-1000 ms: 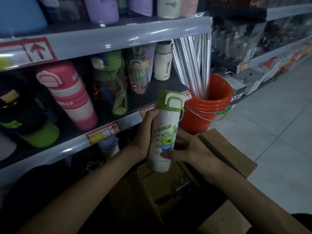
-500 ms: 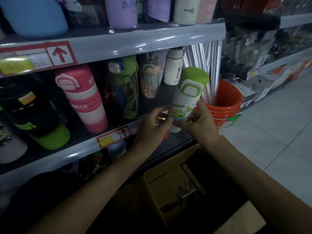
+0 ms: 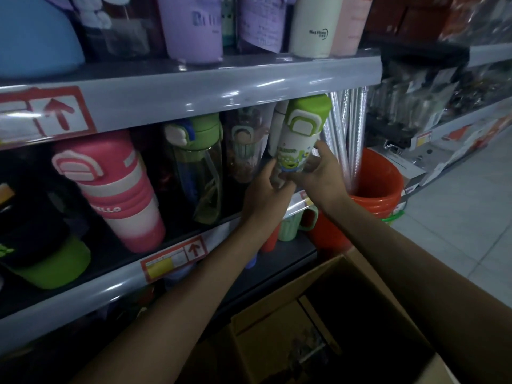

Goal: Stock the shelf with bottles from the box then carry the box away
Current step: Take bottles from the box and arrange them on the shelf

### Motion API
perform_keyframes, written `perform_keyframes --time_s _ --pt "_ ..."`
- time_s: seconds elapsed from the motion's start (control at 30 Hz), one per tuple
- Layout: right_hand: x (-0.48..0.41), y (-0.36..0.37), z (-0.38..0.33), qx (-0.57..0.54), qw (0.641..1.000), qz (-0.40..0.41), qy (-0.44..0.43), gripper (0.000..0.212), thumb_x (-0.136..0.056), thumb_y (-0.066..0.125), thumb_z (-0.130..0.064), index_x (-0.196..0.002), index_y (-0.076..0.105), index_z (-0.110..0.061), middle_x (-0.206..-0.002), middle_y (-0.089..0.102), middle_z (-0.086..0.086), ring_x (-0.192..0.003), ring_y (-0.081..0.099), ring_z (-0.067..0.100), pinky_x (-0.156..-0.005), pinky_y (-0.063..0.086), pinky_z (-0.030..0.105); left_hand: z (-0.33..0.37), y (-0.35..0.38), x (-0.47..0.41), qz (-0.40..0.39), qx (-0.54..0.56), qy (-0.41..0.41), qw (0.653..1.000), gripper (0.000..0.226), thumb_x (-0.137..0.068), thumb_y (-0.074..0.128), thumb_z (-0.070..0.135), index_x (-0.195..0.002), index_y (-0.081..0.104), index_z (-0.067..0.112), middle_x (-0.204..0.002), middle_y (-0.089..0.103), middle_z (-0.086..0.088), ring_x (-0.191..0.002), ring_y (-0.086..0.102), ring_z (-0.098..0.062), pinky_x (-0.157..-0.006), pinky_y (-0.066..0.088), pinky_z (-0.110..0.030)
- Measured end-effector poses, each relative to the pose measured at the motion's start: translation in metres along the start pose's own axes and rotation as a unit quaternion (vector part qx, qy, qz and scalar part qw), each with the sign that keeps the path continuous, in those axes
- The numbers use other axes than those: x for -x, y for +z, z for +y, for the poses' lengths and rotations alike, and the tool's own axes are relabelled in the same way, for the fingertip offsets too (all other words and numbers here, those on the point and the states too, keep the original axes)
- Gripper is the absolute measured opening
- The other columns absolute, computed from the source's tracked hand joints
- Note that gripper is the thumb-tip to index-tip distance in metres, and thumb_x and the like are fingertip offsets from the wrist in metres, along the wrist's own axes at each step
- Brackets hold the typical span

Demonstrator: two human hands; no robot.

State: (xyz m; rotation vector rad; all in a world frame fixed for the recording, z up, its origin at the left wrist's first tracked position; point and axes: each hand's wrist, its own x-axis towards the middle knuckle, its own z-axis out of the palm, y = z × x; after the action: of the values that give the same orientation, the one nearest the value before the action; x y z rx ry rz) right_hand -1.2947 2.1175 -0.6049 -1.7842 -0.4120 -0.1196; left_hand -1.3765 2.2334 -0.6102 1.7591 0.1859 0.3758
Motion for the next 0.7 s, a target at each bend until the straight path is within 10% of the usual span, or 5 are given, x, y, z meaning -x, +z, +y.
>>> perform_keyframes --time_s 0.1,0.27,0.7 --pt "-0.014 0.003 0.006 0.017 1.0 0.01 0.004 0.07 -0.065 0.091 -0.001 -0.126 0.057 -0.012 -0.102 0.073 0.004 -0.093 0.073 0.019 -0.068 0.058 0.028 -0.001 0.007 -0.018 0.006 -0.005 -0.014 1.0 0.048 -0.07 0.058 0.031 -0.117 0.065 0.031 -0.093 0.071 0.001 -0.093 0.069 -0.021 -0.087 0.058 -0.046" --pt "-0.035 0.013 0.016 0.032 0.999 0.021 0.022 0.083 -0.046 0.092 -0.033 -0.122 0.06 -0.02 -0.104 0.075 0.003 -0.098 0.074 0.022 -0.081 0.062 0.051 -0.007 0.014 -0.035 0.004 -0.002 -0.018 1.0 0.05 -0.069 0.054 0.025 -0.118 0.064 0.026 -0.088 0.071 0.002 -0.081 0.066 -0.012 -0.079 0.056 -0.035" --pt "-0.034 0.016 0.022 0.097 0.994 0.021 0.044 0.08 -0.061 0.095 -0.017 -0.132 0.058 -0.022 -0.115 0.073 -0.005 -0.103 0.07 0.013 -0.087 0.061 0.038 -0.018 0.017 -0.045 -0.017 0.049 -0.052 0.997 0.06 -0.078 0.059 0.012 -0.137 0.06 0.024 -0.105 0.072 0.011 -0.094 0.067 0.001 -0.086 0.054 -0.024"
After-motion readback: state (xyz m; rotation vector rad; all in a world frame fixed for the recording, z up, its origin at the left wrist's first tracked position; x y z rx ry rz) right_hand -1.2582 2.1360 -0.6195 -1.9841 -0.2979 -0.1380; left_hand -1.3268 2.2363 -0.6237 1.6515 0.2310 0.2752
